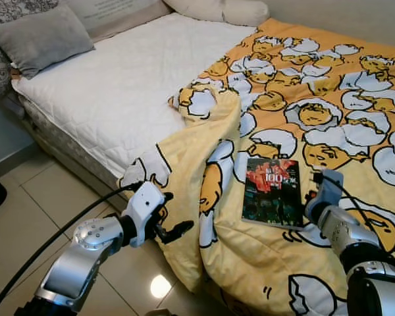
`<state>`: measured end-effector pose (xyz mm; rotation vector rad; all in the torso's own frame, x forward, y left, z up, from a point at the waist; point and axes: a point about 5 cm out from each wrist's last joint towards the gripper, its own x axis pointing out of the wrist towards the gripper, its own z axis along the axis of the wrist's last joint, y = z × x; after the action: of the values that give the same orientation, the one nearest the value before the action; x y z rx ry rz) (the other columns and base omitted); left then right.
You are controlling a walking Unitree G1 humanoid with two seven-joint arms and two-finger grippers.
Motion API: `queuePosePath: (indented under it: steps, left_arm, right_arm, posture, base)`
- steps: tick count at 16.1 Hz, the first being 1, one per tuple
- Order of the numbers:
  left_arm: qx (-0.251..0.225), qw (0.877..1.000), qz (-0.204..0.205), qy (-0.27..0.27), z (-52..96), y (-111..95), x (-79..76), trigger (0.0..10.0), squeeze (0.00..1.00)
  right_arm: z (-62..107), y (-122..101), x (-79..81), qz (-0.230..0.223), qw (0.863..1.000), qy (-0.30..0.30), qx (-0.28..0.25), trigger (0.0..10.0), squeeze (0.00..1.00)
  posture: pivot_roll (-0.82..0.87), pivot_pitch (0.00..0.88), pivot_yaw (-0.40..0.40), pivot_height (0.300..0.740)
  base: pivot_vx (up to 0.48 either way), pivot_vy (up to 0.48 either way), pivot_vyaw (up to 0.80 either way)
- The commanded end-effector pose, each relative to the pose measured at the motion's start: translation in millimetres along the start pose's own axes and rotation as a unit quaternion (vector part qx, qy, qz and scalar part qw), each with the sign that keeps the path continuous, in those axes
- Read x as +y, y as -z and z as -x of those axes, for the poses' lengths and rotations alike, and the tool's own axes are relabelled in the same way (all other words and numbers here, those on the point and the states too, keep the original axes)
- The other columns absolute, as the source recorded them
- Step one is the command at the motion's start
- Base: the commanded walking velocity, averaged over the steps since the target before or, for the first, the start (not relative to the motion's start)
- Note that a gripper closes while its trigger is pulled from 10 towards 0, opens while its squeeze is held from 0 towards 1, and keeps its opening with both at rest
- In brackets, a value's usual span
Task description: Clean up the room
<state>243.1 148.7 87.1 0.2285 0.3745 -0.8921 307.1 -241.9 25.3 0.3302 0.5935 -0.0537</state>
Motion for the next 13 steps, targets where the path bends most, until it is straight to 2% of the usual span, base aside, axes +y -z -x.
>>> queuePosePath:
  steps: [1, 3, 6, 7, 8, 9, 10, 11, 12, 13]
  left_arm:
    - [0.003, 1.0, -0.004, 0.007, 1.7, -0.9, -1.4, 10.0, 0.79]
    - [0.006, 1.0, 0.0, 0.008, 3.5, 0.8, -1.9, 10.0, 0.76]
    - [0.008, 1.0, -0.001, 0.007, 6.5, 0.5, -2.9, 10.0, 0.65]
    - [0.008, 1.0, -0.001, 0.007, 7.3, -0.7, -3.5, 10.0, 0.61]
    - [0.007, 1.0, -0.002, 0.007, 7.6, -1.4, -4.0, 10.0, 0.61]
    - [0.007, 1.0, -0.002, 0.008, 8.3, -2.9, -5.3, 10.0, 0.56]
    - [0.007, 1.0, -0.002, 0.008, 8.5, -3.1, -5.4, 10.0, 0.51]
    - [0.007, 1.0, -0.003, 0.006, 8.8, -3.2, -5.0, 10.0, 0.39]
    - [0.007, 1.0, -0.004, 0.005, 8.7, -3.4, -4.9, 10.0, 0.39]
    - [0.008, 1.0, -0.005, 0.001, 9.1, -3.5, -4.5, 10.0, 0.26]
  right_arm:
    - [-2.2, -3.4, 5.5, -0.026, 0.999, -0.022, -0.001, 10.0, 0.0]
    - [-4.6, 5.9, 14.6, -0.038, 0.998, -0.051, 0.023, 10.0, 0.0]
    - [-7.3, 27.3, 31.0, -0.053, 0.993, -0.081, 0.064, 10.0, 0.0]
    - [-8.8, 31.8, 41.4, -0.074, 0.989, -0.104, 0.069, 10.0, 0.0]
    - [-9.5, 33.2, 46.8, -0.085, 0.987, -0.116, 0.07, 10.0, 0.0]
    - [-11.0, 35.1, 60.0, -0.114, 0.98, -0.146, 0.072, 10.0, 0.0]
    - [-11.6, 35.0, 67.1, -0.131, 0.975, -0.164, 0.073, 10.0, 0.0]
    - [-12.1, 34.5, 72.6, -0.146, 0.971, -0.174, 0.072, 10.0, 0.0]
    - [-12.3, 34.5, 73.4, -0.151, 0.97, -0.174, 0.072, 10.0, 0.0]
    - [-12.3, 40.4, 69.4, -0.129, 0.977, -0.148, 0.083, 10.0, 0.0]
  posture:
    - [-0.03, 0.0, 0.02, 0.74]
    - [-0.03, 0.0, 0.02, 0.74]
    - [-0.02, 0.0, 0.015, 0.74]
    - [-0.02, 0.0, 0.017, 0.74]
    - [-0.02, 0.0, 0.017, 0.74]
    - [-0.02, 0.0, 0.018, 0.74]
    - [-0.01, 0.0, 0.018, 0.74]
    - [-0.01, 0.0, 0.016, 0.74]
    - [-0.01, 0.0, 0.014, 0.74]
    - [0.0, 0.0, 0.006, 0.74]
  base:
    - [0.0, 0.0, 0.0]
    - [0.0, 0.0, 0.0]
    - [0.0, 0.0, 0.0]
    - [0.0, 0.0, 0.0]
    - [0.0, 0.0, 0.0]
    - [0.0, 0.0, 0.0]
    - [0.0, 0.0, 0.0]
    - [0.0, 0.0, 0.0]
    - [0.0, 0.0, 0.0]
    - [0.0, 0.0, 0.0]
